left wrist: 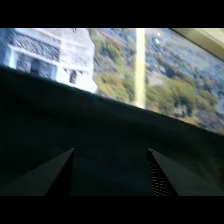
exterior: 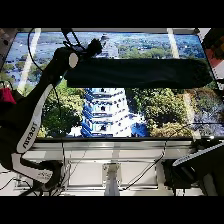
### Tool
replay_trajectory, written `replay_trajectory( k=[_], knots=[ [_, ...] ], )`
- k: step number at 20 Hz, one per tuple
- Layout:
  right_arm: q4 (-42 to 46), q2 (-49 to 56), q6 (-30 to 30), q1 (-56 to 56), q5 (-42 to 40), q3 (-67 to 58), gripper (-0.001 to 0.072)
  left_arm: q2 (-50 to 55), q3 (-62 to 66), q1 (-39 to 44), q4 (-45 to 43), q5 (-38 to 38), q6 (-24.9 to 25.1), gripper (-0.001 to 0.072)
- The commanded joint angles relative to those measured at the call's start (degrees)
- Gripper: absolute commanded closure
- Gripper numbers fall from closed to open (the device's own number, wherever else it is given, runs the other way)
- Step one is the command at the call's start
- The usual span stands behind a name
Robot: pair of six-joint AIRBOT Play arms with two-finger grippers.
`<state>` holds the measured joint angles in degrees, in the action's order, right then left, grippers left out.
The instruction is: Fold the clothes and pants, and hang the long-sleeved shirts on hangers.
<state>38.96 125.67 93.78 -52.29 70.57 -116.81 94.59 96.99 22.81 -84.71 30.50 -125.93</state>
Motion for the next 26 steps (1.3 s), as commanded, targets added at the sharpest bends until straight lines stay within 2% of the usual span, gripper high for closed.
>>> replay_trajectory(
  k=[1, 4, 6, 8, 10, 11, 12, 13, 14, 17, 20, 21, 22, 23, 26],
  knots=[
    [-0.48, 1.9, -3.3, 3.06, -3.63, 0.04, 0.0164, 0.85, 0.0, -0.92, 8.28, 0.87, 0.79, 0.0171],
    [0.52, 1.97, -3.28, 5.31, -8.87, 0.04, 0.0165, 1.57, 0.0, -3.19, 9.01, 4.15, 0.79, 0.0171],
    [3.56, 1.97, -3.21, 6.43, -10.23, 0.04, 0.0166, 2.4, -0.09, -5.84, 11.28, 12.24, 1.44, 0.0172],
    [5.29, 1.97, -3.21, 6.75, -10.73, 0.04, 0.0175, 3.43, -0.13, -9.22, 13.6, 20.52, 5.62, 0.0172],
    [4.98, 1.97, -3.21, 6.73, -11.28, 0.02, 0.0176, 4.59, -0.15, -12.92, 15.43, 27.06, 6.23, 0.0172],
    [4.42, 1.97, -3.21, 6.75, -11.28, 0.02, 0.0177, 5.18, -0.17, -14.6, 17.09, 28.94, 7.98, 0.0172],
    [3.91, 1.97, -3.21, 6.75, -11.23, 0.02, 0.0211, 5.73, -0.2, -16.26, 19.17, 30.34, 9.35, 0.0172],
    [3.21, 1.97, -3.23, 6.73, -11.15, 0.02, 0.0323, 6.47, -0.2, -18.01, 21.53, 31.87, 11.41, 0.0172],
    [2.86, 1.97, -3.23, 6.75, -11.21, 0.02, 0.0344, 7.23, -0.22, -19.58, 23.43, 33.7, 13.22, 0.0172],
    [2.86, 1.95, -3.23, 6.97, -10.54, 0.02, 0.0323, 10.08, -0.22, -22.43, 25.42, 39.78, 16.52, 0.0172],
    [2.75, 1.95, -3.23, 7.19, -9.33, 0.02, 0.0323, 13.31, -0.22, -23.02, 25.42, 40.46, 16.9, 0.0173],
    [2.73, 1.95, -3.23, 7.34, -8.79, 0.02, 0.0323, 14.43, -0.22, -23.04, 25.49, 38.73, 16.92, 0.0253],
    [2.58, 1.95, -3.23, 7.34, -8.39, 0.02, 0.0323, 15.1, -0.22, -23.04, 25.29, 36.33, 16.96, 0.046],
    [1.95, 1.95, -3.23, 7.34, -7.87, 0.02, 0.0323, 15.17, -0.22, -23.02, 25.18, 33.18, 17.05, 0.0557],
    [1.22, 1.92, -3.23, 7.34, -6.97, 0.02, 0.0323, 13.31, -0.22, -23.23, 25.59, 24.04, 17.14, 0.0555]
  ],
)
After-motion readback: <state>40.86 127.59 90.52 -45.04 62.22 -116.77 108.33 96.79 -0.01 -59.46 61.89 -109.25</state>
